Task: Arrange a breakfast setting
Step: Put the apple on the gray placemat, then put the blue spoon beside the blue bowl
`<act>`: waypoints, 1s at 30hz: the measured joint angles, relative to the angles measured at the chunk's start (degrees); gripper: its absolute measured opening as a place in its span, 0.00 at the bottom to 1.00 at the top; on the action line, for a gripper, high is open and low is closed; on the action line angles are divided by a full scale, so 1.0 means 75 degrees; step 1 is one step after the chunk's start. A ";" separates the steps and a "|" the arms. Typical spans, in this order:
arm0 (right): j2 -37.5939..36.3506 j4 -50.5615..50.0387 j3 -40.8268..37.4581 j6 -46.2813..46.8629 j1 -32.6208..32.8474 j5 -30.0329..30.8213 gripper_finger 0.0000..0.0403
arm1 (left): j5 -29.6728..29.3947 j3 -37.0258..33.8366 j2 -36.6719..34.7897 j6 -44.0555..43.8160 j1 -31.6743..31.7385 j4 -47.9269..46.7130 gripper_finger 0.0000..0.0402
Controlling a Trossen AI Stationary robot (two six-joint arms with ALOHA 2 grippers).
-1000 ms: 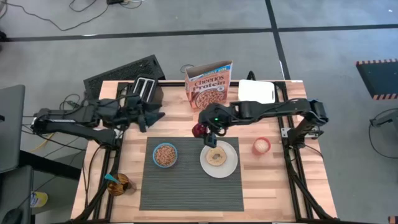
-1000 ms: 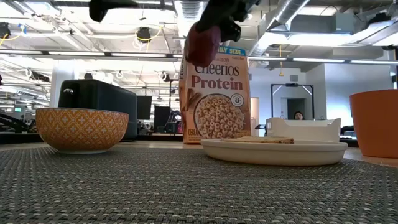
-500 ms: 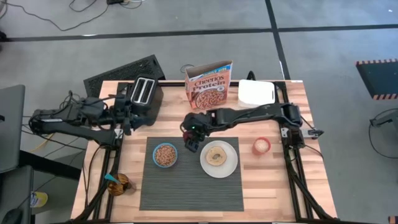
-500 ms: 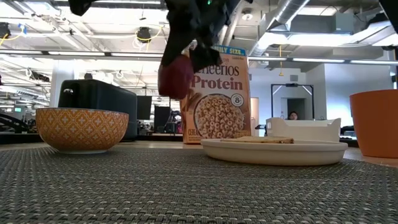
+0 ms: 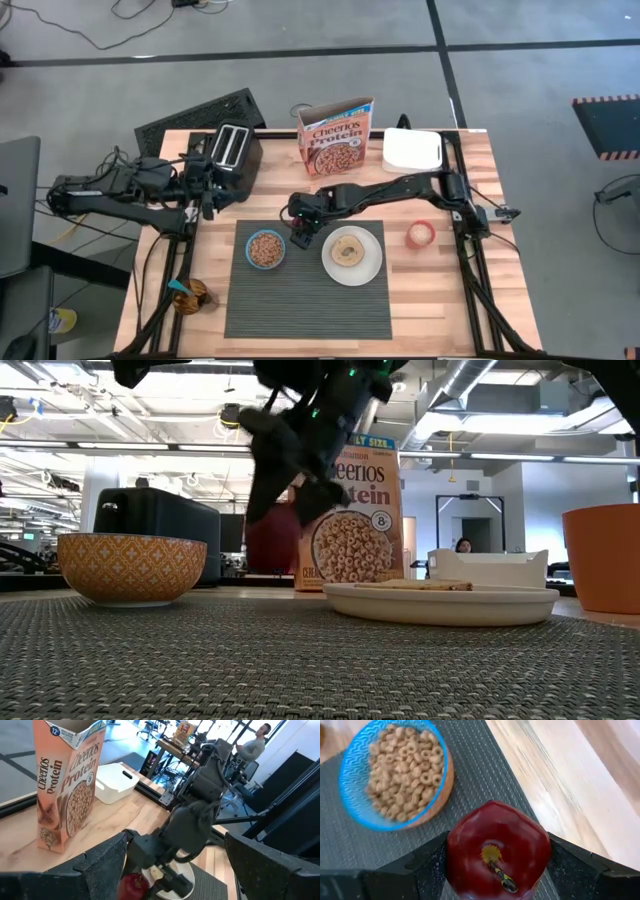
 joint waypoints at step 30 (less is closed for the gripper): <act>0.0043 -0.0310 -0.0018 -0.0148 0.0031 0.0131 0.94 | -0.0023 0.0000 0.0094 0.0146 0.0000 0.0057 0.80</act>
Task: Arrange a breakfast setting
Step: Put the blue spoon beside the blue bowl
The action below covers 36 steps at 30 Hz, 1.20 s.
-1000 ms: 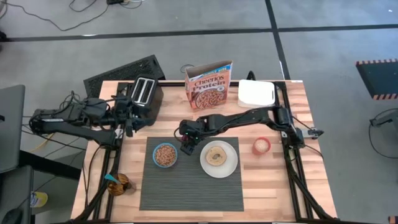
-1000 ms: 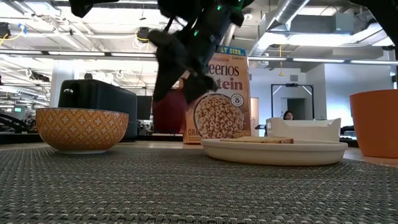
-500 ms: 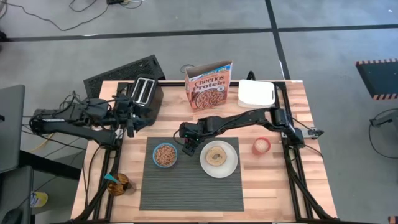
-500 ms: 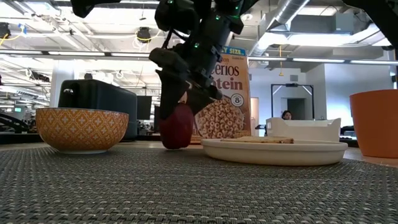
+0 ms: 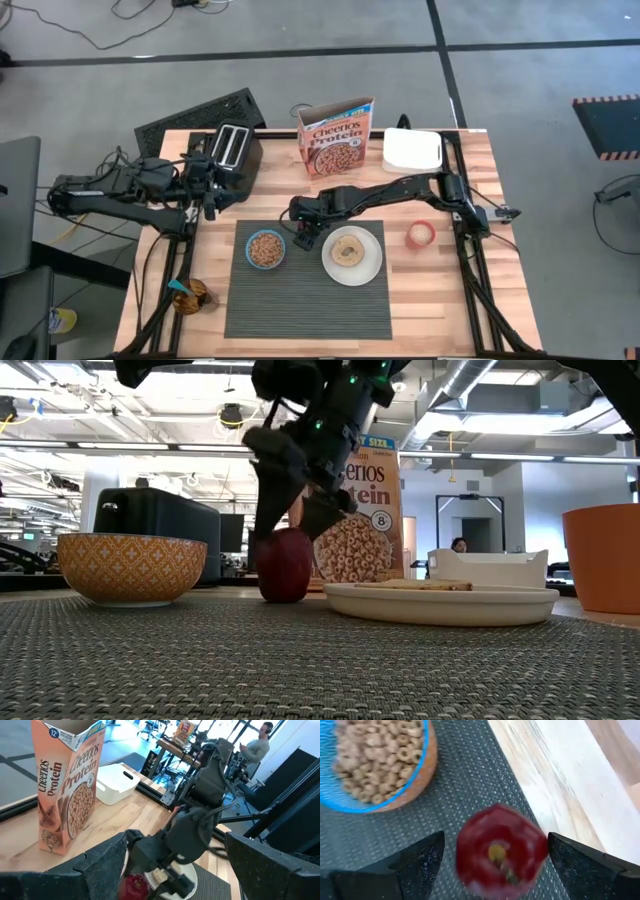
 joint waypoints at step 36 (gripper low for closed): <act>-0.4206 -0.1229 -0.2206 -0.0261 0.2489 0.1955 0.94 | 0.0612 0.3862 0.3705 -0.0614 -0.1613 -0.4223 0.72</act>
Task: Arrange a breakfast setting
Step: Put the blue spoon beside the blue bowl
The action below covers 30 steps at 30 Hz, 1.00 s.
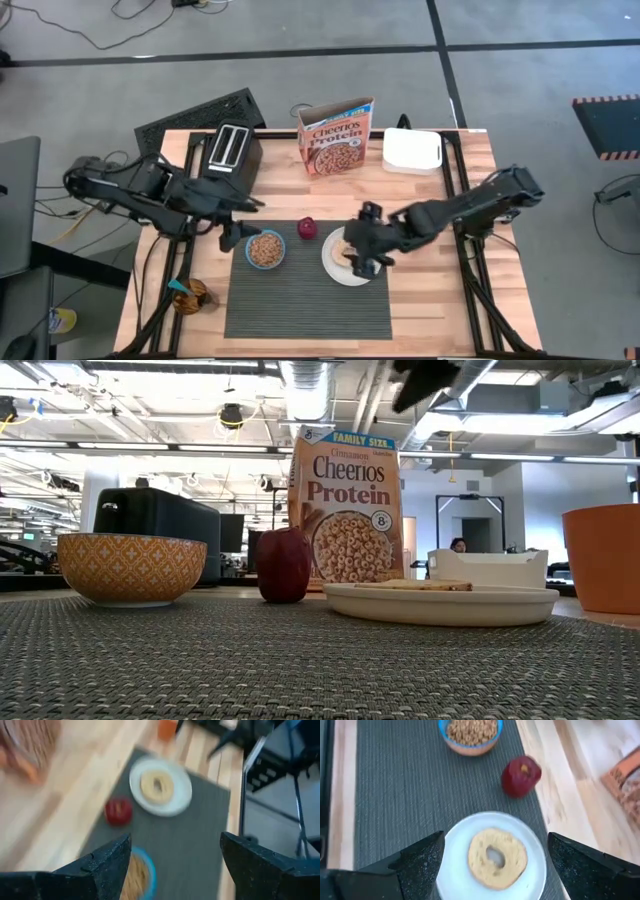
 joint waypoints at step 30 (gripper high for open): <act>-0.1674 -0.0036 -0.1874 0.0435 0.1703 0.0738 0.94 | 0.2693 0.1880 0.1931 -0.6124 -0.2719 -0.4294 0.68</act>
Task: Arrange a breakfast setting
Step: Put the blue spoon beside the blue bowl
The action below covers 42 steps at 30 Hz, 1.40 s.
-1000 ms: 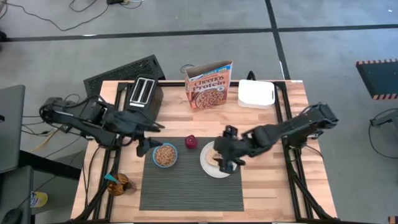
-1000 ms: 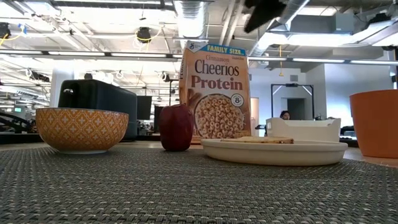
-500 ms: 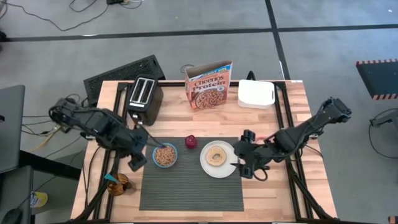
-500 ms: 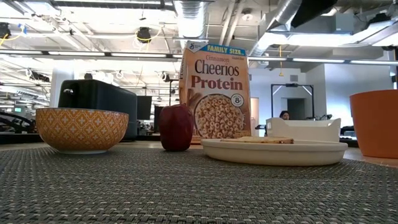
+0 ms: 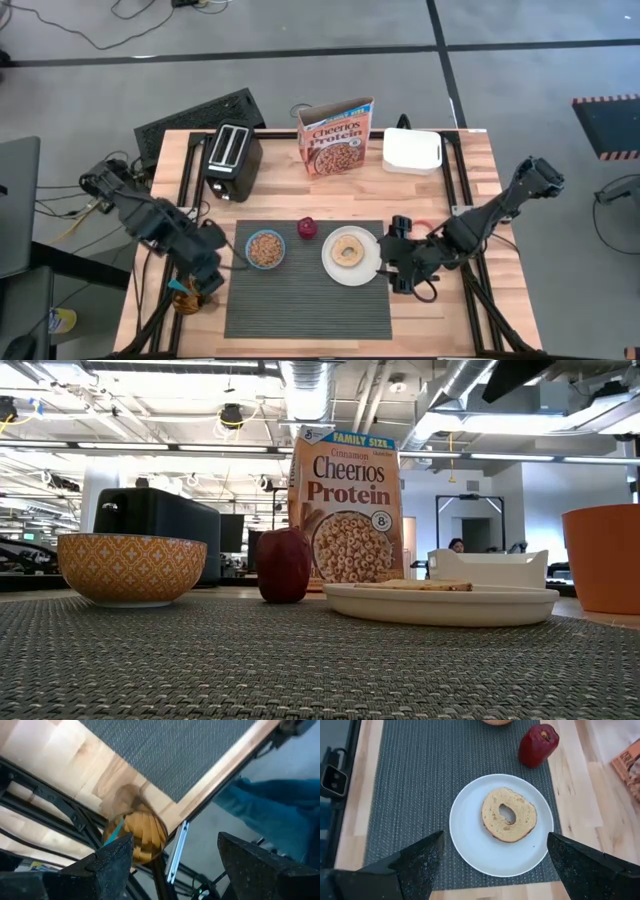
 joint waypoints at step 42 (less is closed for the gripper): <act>0.0005 0.0035 0.0006 -0.0344 -0.0237 0.0222 0.94 | 0.1684 -0.3885 -0.1574 -0.2107 -0.1339 0.1468 0.51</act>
